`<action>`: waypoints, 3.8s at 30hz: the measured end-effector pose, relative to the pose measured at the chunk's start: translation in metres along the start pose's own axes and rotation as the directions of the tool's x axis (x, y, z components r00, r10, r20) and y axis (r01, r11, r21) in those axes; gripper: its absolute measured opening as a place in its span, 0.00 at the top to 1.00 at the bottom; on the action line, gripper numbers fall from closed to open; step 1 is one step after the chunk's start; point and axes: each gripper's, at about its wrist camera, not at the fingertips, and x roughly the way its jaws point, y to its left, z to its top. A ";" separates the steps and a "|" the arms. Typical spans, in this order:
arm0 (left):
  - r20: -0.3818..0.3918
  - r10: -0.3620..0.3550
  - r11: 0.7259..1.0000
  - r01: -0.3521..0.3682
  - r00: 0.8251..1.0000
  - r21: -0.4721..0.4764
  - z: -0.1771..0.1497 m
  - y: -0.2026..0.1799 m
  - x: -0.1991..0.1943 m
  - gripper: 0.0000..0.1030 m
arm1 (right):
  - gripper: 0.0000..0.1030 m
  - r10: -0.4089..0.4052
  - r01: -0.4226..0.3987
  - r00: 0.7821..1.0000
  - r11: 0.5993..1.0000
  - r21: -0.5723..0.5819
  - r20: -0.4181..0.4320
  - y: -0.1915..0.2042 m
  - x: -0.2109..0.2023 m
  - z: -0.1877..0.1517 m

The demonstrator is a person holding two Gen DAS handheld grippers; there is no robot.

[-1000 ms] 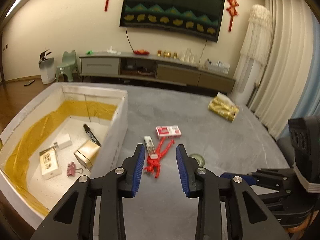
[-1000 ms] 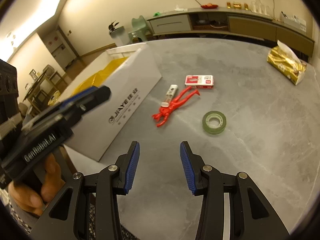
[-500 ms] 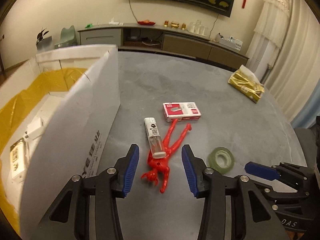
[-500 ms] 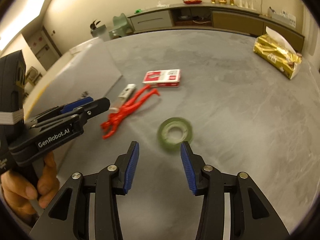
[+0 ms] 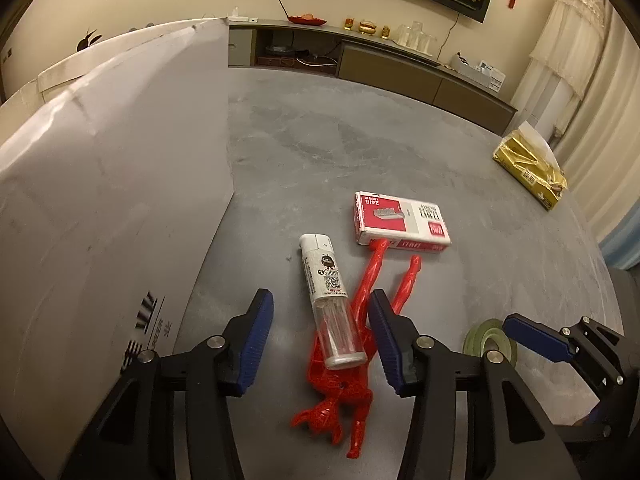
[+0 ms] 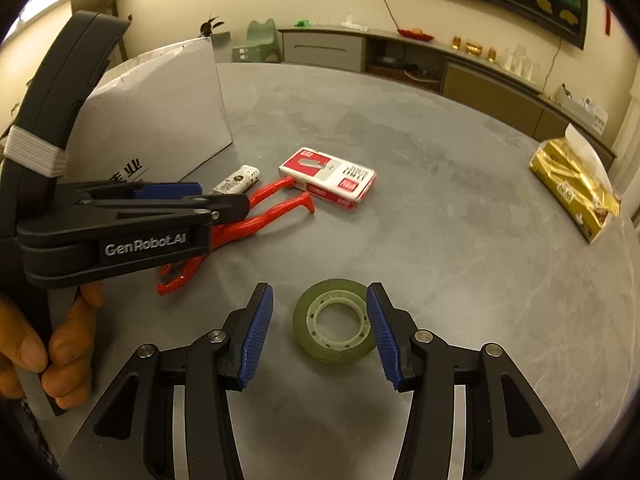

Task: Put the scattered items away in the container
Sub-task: 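Grasp the clear white-capped tube with the left tool while the right tool grasps the green tape roll, then carry the clear tube and green tape roll over the yellow-lined box with both tools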

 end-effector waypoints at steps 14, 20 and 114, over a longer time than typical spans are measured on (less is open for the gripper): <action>0.021 -0.030 0.995 0.032 0.999 -0.092 0.017 0.005 0.013 0.51 | 0.48 -0.031 0.032 0.999 0.999 -0.013 0.043 -0.016 -0.002 -0.005; -0.007 -0.101 0.994 0.100 0.995 -0.052 0.015 -0.006 0.013 0.76 | 0.49 0.035 -0.036 0.999 0.998 0.054 0.024 -0.028 -0.001 -0.007; 0.268 -0.188 0.971 0.220 0.945 -0.095 -0.017 0.028 -0.195 0.89 | 0.51 -0.002 0.003 0.996 1.000 -0.009 0.085 0.093 -0.158 -0.013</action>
